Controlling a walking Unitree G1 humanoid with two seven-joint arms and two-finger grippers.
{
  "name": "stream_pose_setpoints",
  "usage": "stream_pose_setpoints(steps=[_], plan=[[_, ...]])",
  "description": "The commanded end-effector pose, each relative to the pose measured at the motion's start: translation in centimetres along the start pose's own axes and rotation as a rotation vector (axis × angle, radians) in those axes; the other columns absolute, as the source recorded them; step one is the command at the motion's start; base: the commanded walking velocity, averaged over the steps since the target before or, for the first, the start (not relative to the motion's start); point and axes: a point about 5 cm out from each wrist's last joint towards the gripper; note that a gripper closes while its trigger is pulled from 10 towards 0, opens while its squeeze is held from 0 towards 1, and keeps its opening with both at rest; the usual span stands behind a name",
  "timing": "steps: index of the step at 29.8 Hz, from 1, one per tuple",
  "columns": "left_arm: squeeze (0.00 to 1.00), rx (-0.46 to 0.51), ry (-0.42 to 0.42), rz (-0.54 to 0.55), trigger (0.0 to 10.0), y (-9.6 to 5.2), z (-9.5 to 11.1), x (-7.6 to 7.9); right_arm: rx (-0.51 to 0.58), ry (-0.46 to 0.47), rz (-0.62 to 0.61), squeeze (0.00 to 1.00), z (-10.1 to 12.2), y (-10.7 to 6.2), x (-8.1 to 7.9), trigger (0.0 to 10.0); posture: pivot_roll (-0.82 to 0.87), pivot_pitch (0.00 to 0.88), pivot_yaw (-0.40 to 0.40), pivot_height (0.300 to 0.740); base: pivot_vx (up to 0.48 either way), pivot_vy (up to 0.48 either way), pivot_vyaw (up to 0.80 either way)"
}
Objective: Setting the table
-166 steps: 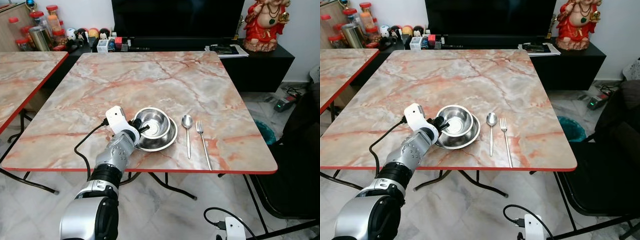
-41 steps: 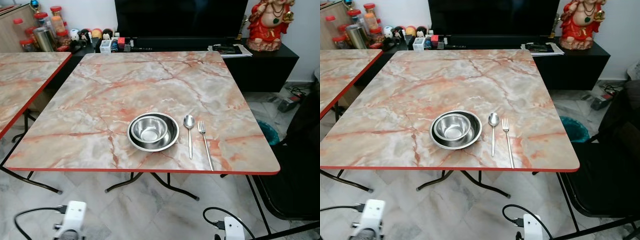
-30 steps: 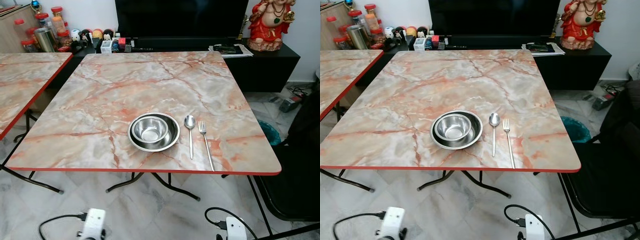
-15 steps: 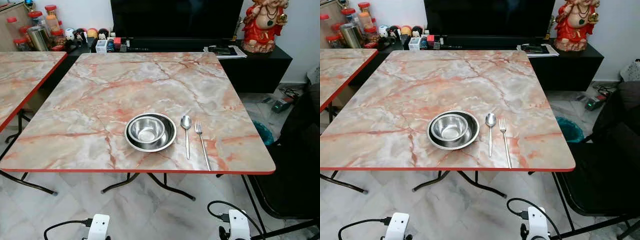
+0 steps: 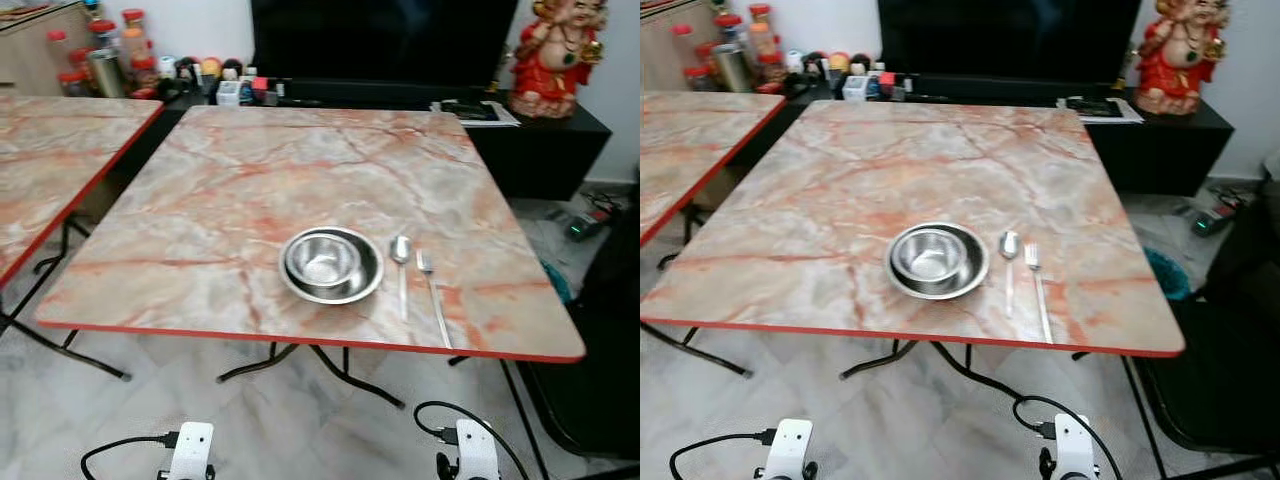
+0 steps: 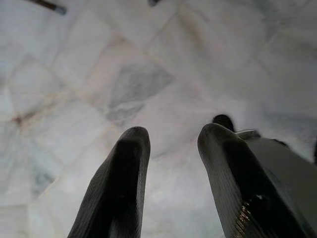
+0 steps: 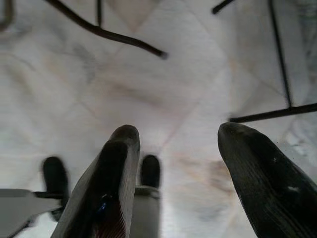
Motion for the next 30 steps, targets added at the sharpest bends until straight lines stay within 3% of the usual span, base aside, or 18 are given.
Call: stream_pose_setpoints(steps=[1,30], plan=[[0.00,-0.010,0.009,0.014,10.0,0.00,-0.12,-0.22,-0.007,0.028,-0.007,0.00,-0.11,-0.01,-0.04,10.0,-0.03,0.000,0.016,0.740,0.000,0.382,0.00],[0.00,-0.010,-0.011,0.037,10.0,-0.05,-0.30,-0.53,-0.009,0.036,-0.005,0.00,-0.09,-0.02,-0.35,10.0,-0.02,0.000,0.013,0.740,0.000,0.456,0.00]])
Point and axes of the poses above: a point about 5 cm out from each wrist's last joint towards the gripper, its own y axis pointing out of the wrist towards the gripper, its own z axis along the axis of the wrist's last joint, x = y × z, and after that the axes turned 13 degrees about -y, right-handed
